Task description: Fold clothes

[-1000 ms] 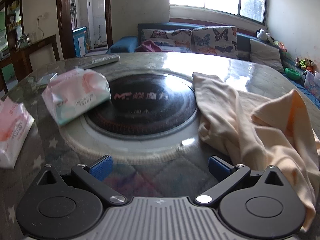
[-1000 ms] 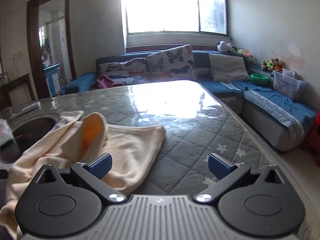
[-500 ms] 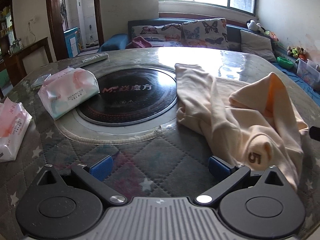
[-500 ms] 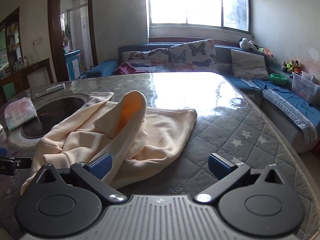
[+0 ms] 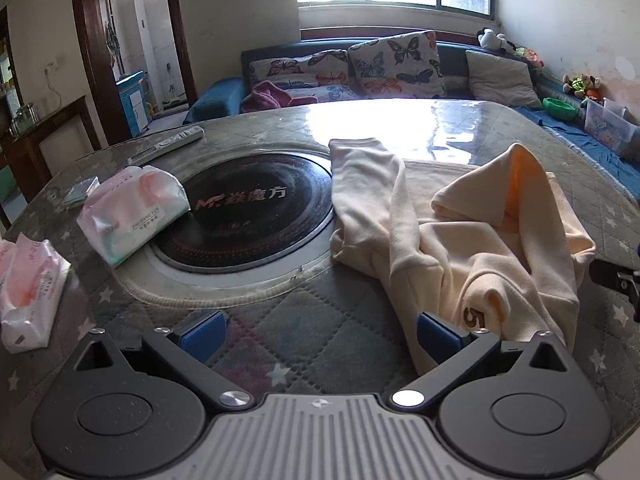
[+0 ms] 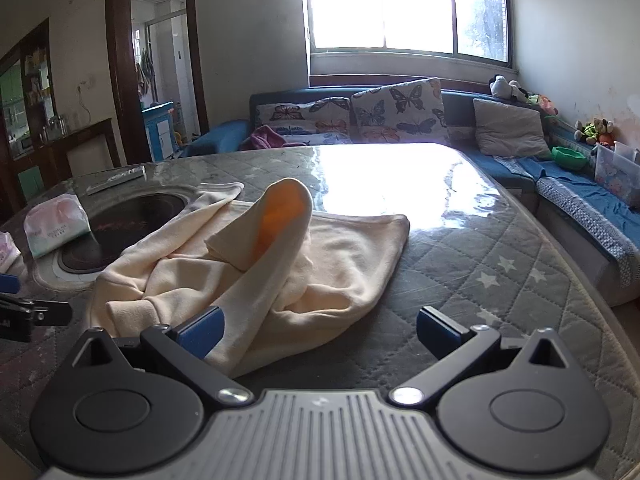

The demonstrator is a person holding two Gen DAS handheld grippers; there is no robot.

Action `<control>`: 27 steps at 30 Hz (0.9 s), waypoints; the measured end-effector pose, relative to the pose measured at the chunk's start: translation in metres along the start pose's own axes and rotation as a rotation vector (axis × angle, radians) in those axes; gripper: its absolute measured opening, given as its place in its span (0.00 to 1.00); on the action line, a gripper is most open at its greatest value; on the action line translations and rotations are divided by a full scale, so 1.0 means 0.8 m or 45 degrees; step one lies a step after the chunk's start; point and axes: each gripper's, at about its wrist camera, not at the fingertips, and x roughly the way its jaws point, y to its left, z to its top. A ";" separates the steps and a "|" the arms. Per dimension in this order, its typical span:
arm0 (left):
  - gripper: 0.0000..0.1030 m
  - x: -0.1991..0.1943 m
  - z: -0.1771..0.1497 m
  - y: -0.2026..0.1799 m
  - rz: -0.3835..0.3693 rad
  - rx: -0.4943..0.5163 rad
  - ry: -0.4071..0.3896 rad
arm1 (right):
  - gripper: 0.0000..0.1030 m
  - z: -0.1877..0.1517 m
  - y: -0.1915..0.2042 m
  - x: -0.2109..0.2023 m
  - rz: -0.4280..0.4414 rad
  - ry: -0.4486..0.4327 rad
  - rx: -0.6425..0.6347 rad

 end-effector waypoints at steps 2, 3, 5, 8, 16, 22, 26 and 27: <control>1.00 0.005 0.003 0.000 -0.030 -0.028 -0.017 | 1.00 -0.001 0.002 0.001 0.002 0.002 0.004; 1.00 0.007 0.005 0.001 -0.049 -0.041 -0.024 | 1.00 -0.002 0.003 0.002 0.005 0.005 0.001; 1.00 0.011 0.009 0.001 -0.086 -0.065 -0.036 | 1.00 -0.004 0.007 0.004 0.014 0.015 -0.011; 1.00 0.014 0.011 0.001 -0.073 -0.061 -0.038 | 1.00 -0.008 0.016 0.006 0.010 0.023 -0.053; 1.00 0.017 0.009 0.021 -0.044 -0.128 -0.006 | 1.00 -0.007 0.028 0.008 0.037 0.032 -0.091; 1.00 0.016 0.006 0.020 -0.019 -0.115 0.005 | 1.00 -0.005 0.030 0.008 0.039 0.035 -0.099; 1.00 0.017 0.004 0.016 -0.022 -0.100 0.013 | 1.00 -0.004 0.031 0.008 0.041 0.038 -0.101; 1.00 0.017 0.003 0.016 -0.023 -0.099 0.016 | 1.00 -0.004 0.032 0.008 0.041 0.039 -0.102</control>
